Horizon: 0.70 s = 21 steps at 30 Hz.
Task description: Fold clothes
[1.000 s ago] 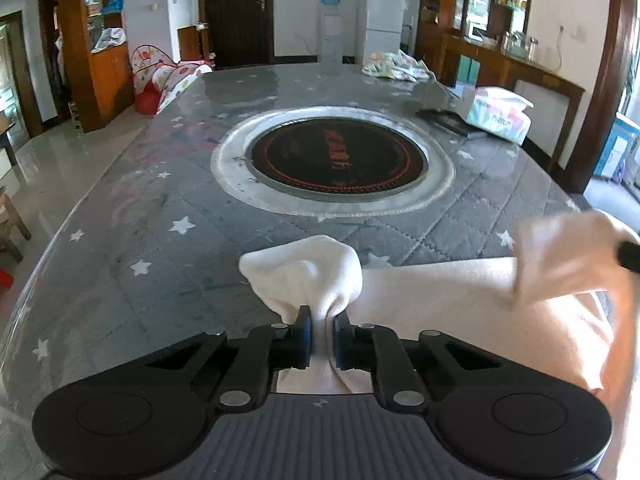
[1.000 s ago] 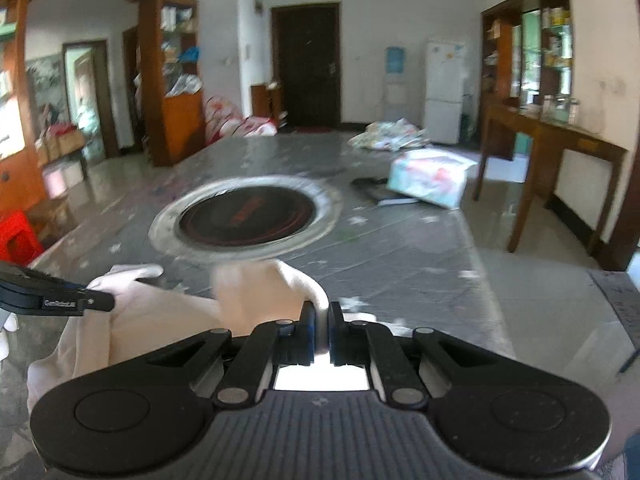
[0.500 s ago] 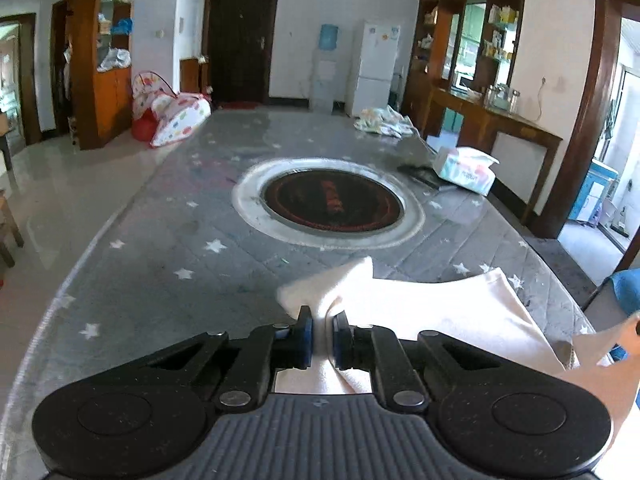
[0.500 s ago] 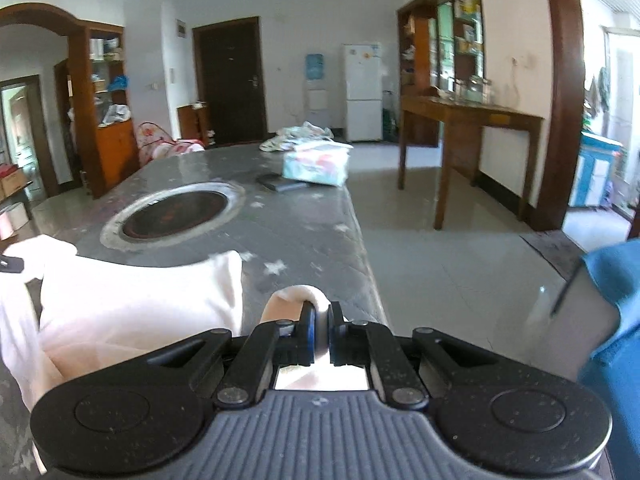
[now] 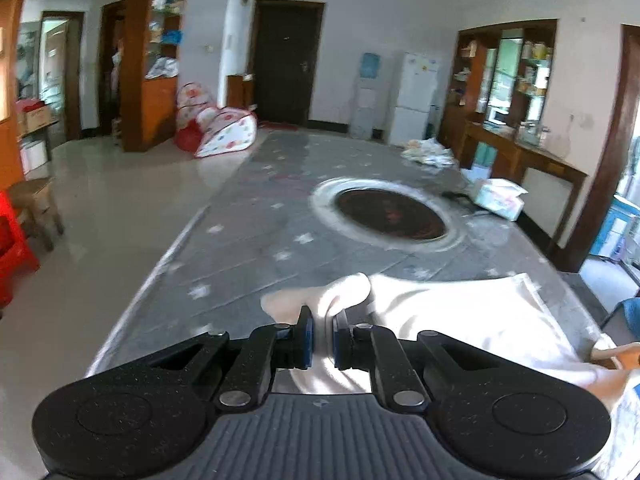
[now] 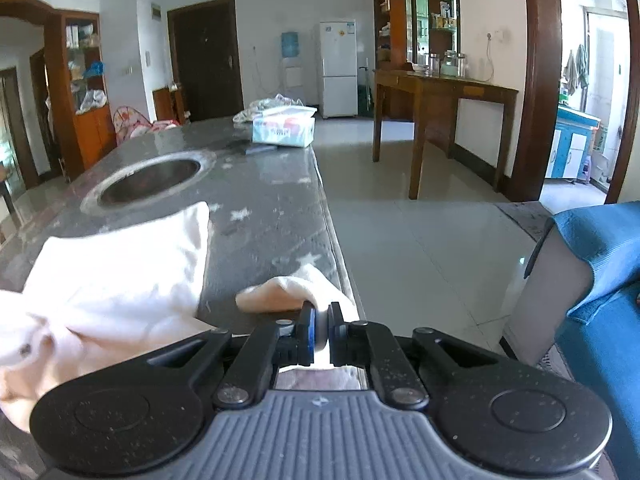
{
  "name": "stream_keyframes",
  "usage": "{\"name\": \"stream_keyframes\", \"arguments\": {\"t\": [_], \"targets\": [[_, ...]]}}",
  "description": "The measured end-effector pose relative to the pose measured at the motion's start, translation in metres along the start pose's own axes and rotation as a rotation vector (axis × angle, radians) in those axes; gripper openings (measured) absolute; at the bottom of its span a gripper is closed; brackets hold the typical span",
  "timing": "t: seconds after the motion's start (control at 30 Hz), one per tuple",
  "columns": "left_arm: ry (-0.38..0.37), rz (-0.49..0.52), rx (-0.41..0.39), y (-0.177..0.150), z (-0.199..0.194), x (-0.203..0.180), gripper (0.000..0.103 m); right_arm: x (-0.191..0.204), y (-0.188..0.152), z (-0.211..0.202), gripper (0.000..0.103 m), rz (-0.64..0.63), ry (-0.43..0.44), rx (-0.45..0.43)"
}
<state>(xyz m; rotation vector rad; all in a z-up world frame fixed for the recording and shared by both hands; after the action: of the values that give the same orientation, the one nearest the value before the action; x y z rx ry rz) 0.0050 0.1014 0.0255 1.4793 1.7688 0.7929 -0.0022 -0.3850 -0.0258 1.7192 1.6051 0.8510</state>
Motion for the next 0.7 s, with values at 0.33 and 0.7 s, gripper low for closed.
{"name": "stream_keyframes", "arguments": {"t": [0.33, 0.7], "targets": [[0.118, 0.025, 0.189, -0.058, 0.022, 0.04, 0.027, 0.016, -0.023, -0.004, 0.02, -0.089, 0.031, 0.102], [-0.072, 0.141, 0.087, -0.047, -0.024, -0.003, 0.045, 0.028, -0.002, -0.051, 0.034, -0.162, 0.077, 0.021]]}}
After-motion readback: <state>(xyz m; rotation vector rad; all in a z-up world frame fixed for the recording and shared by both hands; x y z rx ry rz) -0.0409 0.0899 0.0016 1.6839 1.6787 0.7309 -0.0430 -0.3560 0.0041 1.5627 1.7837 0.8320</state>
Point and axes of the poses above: each gripper's, at about its wrist camera, not at the fingertips, and z roughly the way its jaws point, x to its left, y to its top, the point moved 5 cm from there along z, roughly the way its jaws point
